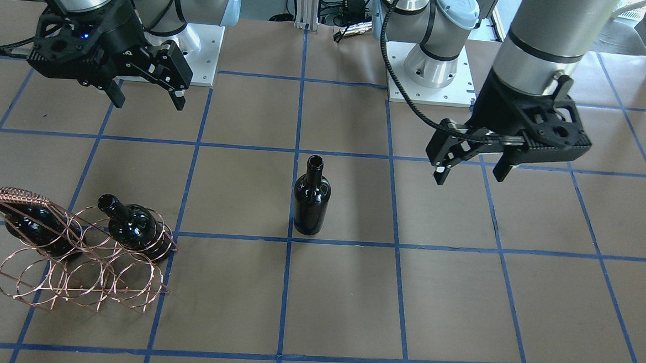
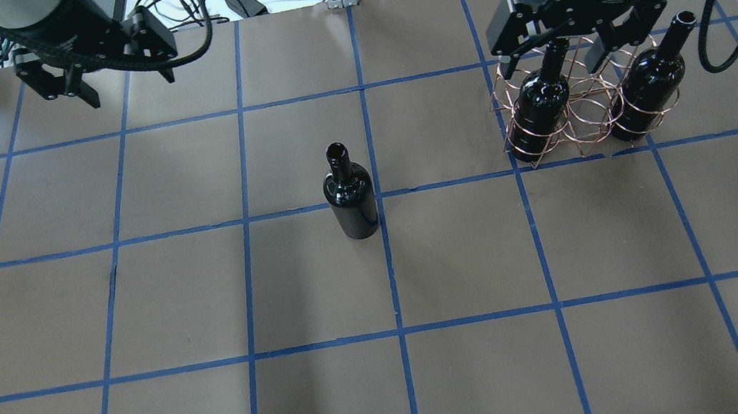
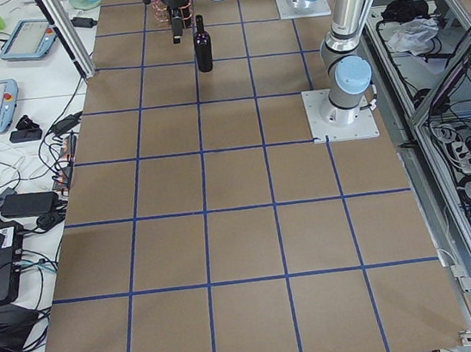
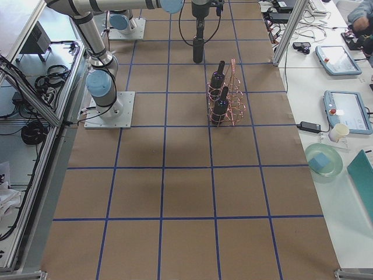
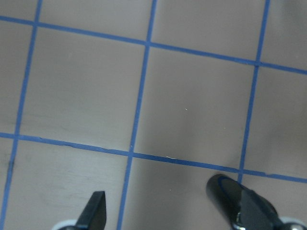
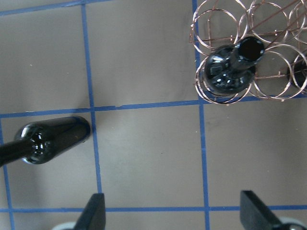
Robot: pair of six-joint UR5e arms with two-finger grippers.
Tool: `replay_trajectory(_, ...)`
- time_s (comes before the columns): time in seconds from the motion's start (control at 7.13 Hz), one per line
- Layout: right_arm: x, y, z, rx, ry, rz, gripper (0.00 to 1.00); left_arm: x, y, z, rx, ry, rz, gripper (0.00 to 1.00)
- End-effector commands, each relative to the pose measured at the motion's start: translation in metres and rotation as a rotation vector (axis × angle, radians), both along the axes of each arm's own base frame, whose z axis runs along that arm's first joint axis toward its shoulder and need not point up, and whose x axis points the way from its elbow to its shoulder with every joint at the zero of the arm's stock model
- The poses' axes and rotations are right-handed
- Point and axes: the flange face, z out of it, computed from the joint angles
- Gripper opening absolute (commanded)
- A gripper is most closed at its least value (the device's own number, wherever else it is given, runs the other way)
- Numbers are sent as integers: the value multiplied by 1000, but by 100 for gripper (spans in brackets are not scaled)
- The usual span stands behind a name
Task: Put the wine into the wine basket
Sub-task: 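Open the left gripper and withdraw it while the right gripper moves toward the bottle, then lower the right gripper over the bottle neck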
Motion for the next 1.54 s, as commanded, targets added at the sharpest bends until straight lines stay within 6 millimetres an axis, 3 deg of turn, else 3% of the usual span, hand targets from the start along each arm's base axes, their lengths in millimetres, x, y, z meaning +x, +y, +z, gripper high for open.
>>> replay_trajectory(0.0, 94, 5, -13, -71, -46, -26, 100, 42, 8, 14, -2, -11, 18, 100)
replay_trajectory(0.14, 135, 2, -30, -46, -43, -47, 100, 46, 11, 18, -8, -11, 25, 100)
replay_trajectory(0.28, 185, 2, -34, -71, 22, 3, 100, 54, 12, 13, 6, -22, 40, 100)
replay_trajectory(0.42, 231, 3, -60, -56, 81, -10, 100, 62, 15, 12, 20, -20, 55, 100)
replay_trajectory(0.56, 250, 2, -81, -33, 90, -35, 100, 69, 16, 13, 23, -16, 65, 100)
replay_trajectory(0.84, 250, -1, -111, 11, 124, -27, 100, 68, 21, 16, 29, -18, 44, 100)
replay_trajectory(1.12, 236, -1, -143, 27, 169, -1, 99, 60, 25, 16, 44, -16, 10, 100)
replay_trajectory(1.26, 226, -10, -142, 19, 153, -8, 99, 59, 29, 15, 60, -11, 9, 100)
replay_trajectory(1.4, 224, -12, -142, 16, 148, -8, 91, 59, 29, 15, 62, -11, 9, 100)
